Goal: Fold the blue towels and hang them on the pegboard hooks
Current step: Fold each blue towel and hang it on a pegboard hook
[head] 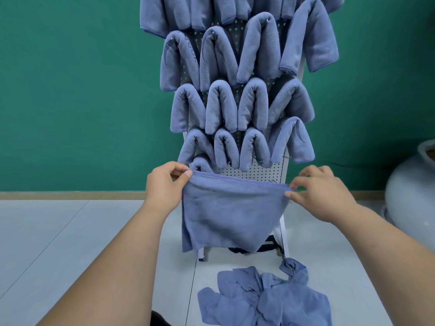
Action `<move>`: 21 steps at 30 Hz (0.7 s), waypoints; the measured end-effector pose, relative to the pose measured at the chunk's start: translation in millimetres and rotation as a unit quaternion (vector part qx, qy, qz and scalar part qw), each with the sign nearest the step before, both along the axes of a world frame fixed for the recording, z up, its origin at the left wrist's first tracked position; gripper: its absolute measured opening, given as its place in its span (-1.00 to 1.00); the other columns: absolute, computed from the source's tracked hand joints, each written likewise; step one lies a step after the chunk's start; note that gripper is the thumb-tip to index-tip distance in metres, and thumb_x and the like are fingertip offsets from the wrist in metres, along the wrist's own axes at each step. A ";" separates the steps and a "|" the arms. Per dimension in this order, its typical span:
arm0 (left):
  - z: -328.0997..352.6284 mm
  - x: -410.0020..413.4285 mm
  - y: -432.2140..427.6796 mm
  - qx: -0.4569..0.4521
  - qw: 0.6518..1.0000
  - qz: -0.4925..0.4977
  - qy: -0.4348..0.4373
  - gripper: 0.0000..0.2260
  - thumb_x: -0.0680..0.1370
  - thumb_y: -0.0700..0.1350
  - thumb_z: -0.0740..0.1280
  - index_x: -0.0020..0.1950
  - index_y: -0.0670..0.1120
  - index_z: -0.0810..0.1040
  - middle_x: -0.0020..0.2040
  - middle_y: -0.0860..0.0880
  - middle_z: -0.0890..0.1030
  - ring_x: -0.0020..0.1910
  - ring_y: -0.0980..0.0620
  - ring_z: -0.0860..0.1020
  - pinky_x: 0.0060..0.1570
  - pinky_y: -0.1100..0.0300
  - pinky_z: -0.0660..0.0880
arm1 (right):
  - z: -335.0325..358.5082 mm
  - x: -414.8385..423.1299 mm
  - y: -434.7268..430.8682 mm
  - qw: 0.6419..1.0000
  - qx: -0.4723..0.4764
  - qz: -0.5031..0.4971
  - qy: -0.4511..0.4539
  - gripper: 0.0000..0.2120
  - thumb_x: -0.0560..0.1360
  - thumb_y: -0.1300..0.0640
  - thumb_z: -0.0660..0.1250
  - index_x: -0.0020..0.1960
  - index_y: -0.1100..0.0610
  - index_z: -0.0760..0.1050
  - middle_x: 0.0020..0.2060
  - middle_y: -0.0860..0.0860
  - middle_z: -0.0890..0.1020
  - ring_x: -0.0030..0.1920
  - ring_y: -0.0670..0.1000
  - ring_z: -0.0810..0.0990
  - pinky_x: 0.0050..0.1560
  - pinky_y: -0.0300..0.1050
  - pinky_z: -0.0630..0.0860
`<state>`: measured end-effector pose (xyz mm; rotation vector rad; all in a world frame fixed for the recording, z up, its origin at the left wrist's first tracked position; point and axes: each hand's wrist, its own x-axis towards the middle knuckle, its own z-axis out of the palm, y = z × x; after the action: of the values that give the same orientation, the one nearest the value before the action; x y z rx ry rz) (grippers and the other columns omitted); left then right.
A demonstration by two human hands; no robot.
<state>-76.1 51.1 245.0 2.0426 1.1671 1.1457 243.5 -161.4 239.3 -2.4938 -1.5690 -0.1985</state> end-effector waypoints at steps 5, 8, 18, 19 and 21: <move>-9.5 0.5 0.0 0.021 0.993 0.017 0.115 -0.90 0.55 -0.07 0.53 -0.12 0.09 0.67 -0.21 0.20 0.68 -0.17 0.19 0.63 -0.07 0.15 0.56 | 10.6 -2.7 -2.5 0.983 0.153 0.009 0.097 -0.85 0.58 -0.17 0.43 -0.02 -0.12 0.71 -0.03 -0.15 0.68 -0.01 0.01 0.59 -0.06 -0.02 0.56; -10.7 -2.9 1.8 0.010 0.990 0.049 0.129 -0.91 0.55 -0.05 0.53 -0.11 0.10 0.67 -0.23 0.21 0.66 -0.19 0.21 0.62 -0.14 0.17 0.52 | 22.8 -3.9 -8.9 0.965 0.194 0.028 0.174 -0.92 0.48 -0.13 0.56 -0.13 -0.15 0.74 -0.23 -0.23 0.70 -0.18 -0.12 0.63 -0.14 -0.08 0.56; -2.8 11.0 -7.0 0.066 0.988 0.087 0.108 -0.96 0.64 -0.03 0.41 0.00 0.10 0.59 -0.18 0.18 0.64 -0.18 -0.01 0.61 -0.15 0.03 0.58 | 17.0 -6.9 -2.4 0.956 0.262 -0.034 0.125 -0.81 0.42 -0.01 0.64 -0.02 -0.10 0.70 -0.34 -0.22 0.65 -0.25 -0.10 0.63 -0.19 -0.09 0.53; -1.9 12.3 -8.4 0.074 0.988 0.087 0.105 -0.96 0.64 -0.03 0.40 0.00 0.10 0.59 -0.18 0.17 0.64 -0.19 -0.02 0.61 -0.16 0.03 0.58 | 15.7 -7.7 -1.5 0.960 0.256 -0.032 0.109 -0.74 0.44 0.01 0.63 0.10 -0.07 0.70 -0.31 -0.21 0.66 -0.23 -0.02 0.63 -0.15 -0.05 0.55; 0.1 14.7 -10.7 0.083 0.987 0.087 0.104 -0.97 0.64 -0.03 0.40 0.01 0.10 0.60 -0.18 0.16 0.65 -0.19 -0.03 0.60 -0.17 0.03 0.57 | 11.8 -6.5 1.4 0.967 0.244 -0.029 0.075 -0.71 0.48 0.04 0.60 0.18 -0.01 0.71 -0.24 -0.12 0.70 -0.18 0.08 0.60 -0.12 -0.01 0.54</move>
<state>-61.4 40.3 245.0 2.2664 1.4184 1.1667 236.9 -160.0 251.1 -2.1150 -1.2101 -0.3486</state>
